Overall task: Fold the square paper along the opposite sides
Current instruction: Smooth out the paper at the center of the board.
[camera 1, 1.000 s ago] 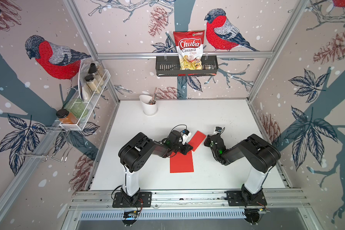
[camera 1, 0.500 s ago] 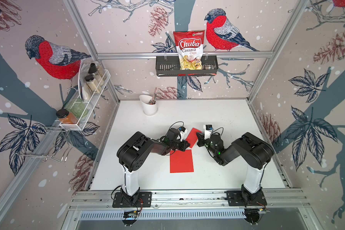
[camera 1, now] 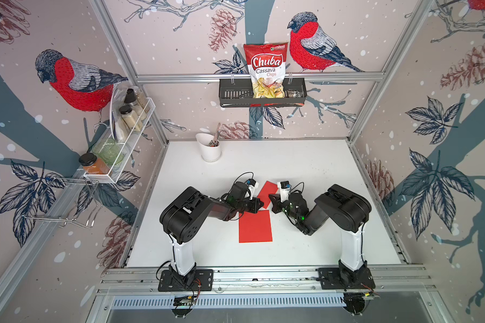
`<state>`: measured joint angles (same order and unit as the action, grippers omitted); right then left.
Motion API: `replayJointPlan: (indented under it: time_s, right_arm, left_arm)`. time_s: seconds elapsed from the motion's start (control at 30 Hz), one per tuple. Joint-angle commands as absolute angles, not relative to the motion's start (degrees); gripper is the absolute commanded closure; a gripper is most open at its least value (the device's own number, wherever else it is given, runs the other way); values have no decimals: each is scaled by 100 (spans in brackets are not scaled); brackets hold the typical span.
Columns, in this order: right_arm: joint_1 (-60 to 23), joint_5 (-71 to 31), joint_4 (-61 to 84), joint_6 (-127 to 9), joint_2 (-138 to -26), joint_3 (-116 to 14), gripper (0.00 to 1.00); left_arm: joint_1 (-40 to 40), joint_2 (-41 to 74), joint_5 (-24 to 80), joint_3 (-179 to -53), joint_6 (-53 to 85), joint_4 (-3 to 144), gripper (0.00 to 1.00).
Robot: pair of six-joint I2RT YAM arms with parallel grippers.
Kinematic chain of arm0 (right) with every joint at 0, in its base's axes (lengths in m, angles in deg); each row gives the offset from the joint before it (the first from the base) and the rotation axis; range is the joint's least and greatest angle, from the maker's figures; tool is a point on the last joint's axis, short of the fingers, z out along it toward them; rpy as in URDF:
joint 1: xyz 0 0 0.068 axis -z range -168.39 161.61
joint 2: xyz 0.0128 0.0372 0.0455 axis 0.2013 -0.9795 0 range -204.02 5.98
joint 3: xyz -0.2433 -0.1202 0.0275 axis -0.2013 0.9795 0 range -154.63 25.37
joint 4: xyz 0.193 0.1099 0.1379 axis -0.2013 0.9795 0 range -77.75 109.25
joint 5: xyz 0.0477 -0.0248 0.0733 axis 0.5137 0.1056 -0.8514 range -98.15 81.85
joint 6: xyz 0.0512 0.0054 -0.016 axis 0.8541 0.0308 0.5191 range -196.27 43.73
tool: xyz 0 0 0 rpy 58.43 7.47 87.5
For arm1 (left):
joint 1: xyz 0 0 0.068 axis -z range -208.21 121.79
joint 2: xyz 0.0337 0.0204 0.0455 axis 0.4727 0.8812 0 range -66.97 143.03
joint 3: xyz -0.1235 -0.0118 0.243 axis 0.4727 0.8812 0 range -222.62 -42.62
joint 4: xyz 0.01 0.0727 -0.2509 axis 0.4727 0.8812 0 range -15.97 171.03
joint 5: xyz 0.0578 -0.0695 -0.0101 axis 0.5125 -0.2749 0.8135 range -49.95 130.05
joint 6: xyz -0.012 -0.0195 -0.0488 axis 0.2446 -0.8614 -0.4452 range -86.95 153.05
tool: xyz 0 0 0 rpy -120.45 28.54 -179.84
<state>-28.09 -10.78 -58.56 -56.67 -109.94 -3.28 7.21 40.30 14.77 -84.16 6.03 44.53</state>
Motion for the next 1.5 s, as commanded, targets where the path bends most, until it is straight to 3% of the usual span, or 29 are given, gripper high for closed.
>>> replayJointPlan:
  time_s: [0.0,0.13,0.3,0.47,0.63,0.97,1.47]
  right_arm:
    - [-2873,-727,-5941,-5785,-11139,-298,100]
    - [-3035,-560,-5908,-6097,-11194,-267,100]
    - [-3073,-641,-5428,-6435,-11115,-441,100]
    - [-3080,-707,-5027,-6643,-11054,-579,100]
    - [-3109,-666,-4647,-6754,-11006,-729,100]
    - [-3194,-556,-4729,-6983,-11025,-680,100]
    - [-3486,-126,-4000,-7465,-11094,-1080,100]
  left_arm:
    - [686,4103,1968,-8336,598,5786,100]
    - [654,4030,1938,-8545,653,5960,100]
    - [580,3981,2070,-9844,955,6791,98]
    - [554,4663,2239,-11284,1347,7385,95]
    - [580,5122,1872,-11730,1541,7324,94]
    - [580,5491,1840,-11593,1653,7117,96]
    - [282,5617,1792,-9843,906,5775,98]
